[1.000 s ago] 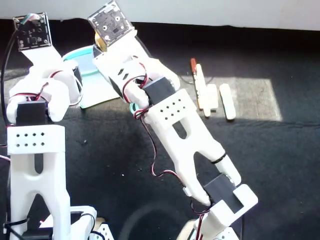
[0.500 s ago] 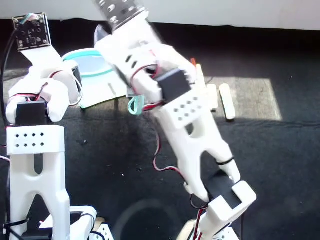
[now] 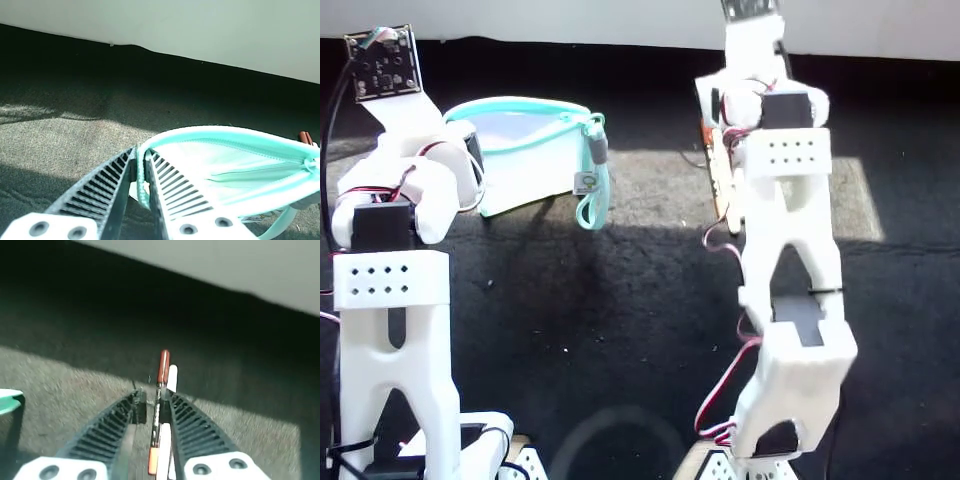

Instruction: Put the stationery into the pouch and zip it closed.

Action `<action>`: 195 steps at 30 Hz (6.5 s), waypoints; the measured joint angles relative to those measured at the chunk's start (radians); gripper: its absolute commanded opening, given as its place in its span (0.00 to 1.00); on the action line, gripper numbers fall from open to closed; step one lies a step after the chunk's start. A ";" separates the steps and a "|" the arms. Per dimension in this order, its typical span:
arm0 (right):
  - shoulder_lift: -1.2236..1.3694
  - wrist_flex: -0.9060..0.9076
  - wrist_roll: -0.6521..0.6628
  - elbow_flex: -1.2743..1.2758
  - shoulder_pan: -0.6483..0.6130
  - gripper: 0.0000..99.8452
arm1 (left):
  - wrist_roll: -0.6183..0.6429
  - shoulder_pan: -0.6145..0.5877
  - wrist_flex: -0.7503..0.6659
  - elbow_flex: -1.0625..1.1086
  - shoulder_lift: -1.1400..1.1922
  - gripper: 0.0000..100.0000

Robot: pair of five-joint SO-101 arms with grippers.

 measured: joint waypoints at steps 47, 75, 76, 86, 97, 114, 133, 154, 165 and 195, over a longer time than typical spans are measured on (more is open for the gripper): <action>0.858 0.462 0.166 -0.930 0.017 0.11 | 0.000 0.000 0.066 -0.058 0.017 0.01; 0.936 0.361 0.173 -0.815 -0.017 0.11 | 0.000 0.000 0.098 -0.060 0.017 0.01; 0.939 0.361 0.173 -0.815 -0.012 0.11 | 0.000 0.000 0.101 -0.060 0.017 0.01; 0.947 0.480 0.173 -0.862 -0.009 0.00 | 0.000 0.000 0.101 -0.060 0.017 0.01; 0.948 0.591 0.167 -1.008 -0.014 0.00 | 0.000 0.000 0.103 -0.060 0.017 0.01; -0.012 0.479 0.103 0.311 -0.087 0.01 | 0.000 0.003 0.140 -0.060 0.017 0.01; -0.446 0.058 0.221 1.320 -0.091 0.20 | 0.000 0.003 0.140 -0.060 0.017 0.01; -0.046 0.221 0.172 0.649 -0.232 0.22 | 0.000 0.003 0.140 -0.060 0.017 0.01; 0.178 0.262 0.166 0.433 -0.252 0.00 | 0.000 0.003 0.140 -0.060 0.017 0.01; -0.806 -0.101 0.046 0.413 -0.292 0.01 | 0.000 0.003 0.140 -0.060 0.017 0.01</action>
